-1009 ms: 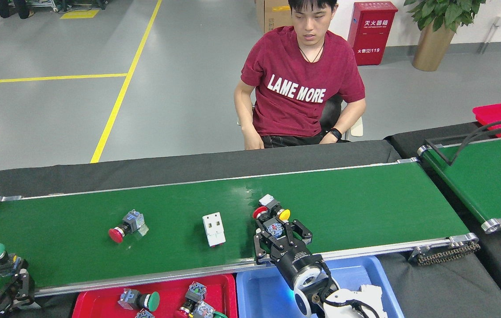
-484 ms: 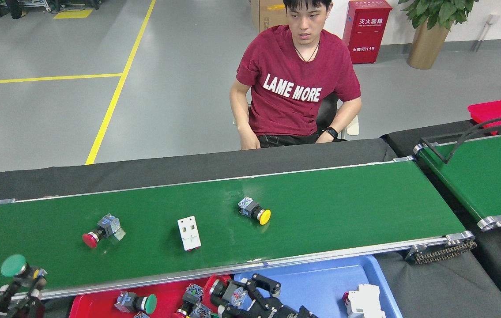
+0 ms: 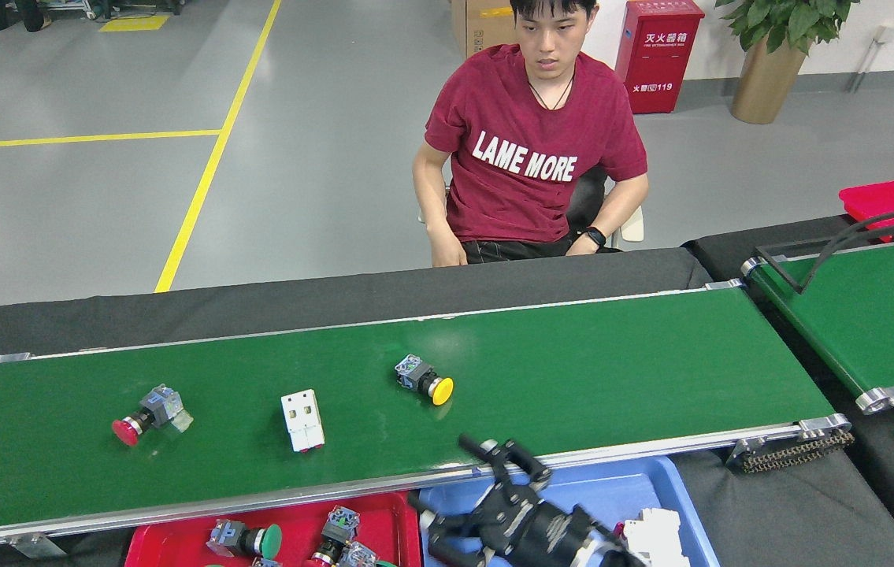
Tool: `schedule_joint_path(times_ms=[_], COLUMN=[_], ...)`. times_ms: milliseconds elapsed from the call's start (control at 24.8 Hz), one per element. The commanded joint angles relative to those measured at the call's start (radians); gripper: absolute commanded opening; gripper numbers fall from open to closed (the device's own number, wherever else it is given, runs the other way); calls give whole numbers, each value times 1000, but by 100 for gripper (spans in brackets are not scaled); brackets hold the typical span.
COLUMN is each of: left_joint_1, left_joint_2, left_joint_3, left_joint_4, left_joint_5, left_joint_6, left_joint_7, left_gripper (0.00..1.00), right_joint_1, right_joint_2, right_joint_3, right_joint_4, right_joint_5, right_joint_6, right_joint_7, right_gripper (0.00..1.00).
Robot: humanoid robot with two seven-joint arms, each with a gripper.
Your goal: Pick switch part from conveyor to tray
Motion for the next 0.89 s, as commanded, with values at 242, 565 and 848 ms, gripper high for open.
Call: schedule_joint_path(times_ms=[242,565,848], left_joint_1=[-34,-276,-590], left_joint_2=[83,195,366], left_joint_3=[57,37,-115], left_joint_4=[45,259,682], left_joint_5=[1,-82,-209], left_joint_6=[96,102,103], left_joint_7=[5,3,89], left_gripper=[100,100,100], right_joint_1=[120,393,504], right_joint_2=[-177,-203,-216], right_joint_3=[-226,-387,-424], right_joint_4=[-30,-125,-152], right_joint_5=[-31,-85,-84], right_joint_6=[106,-148,-148], right_joint_7=[-56,-102,-163], right_gripper=[98,98,98])
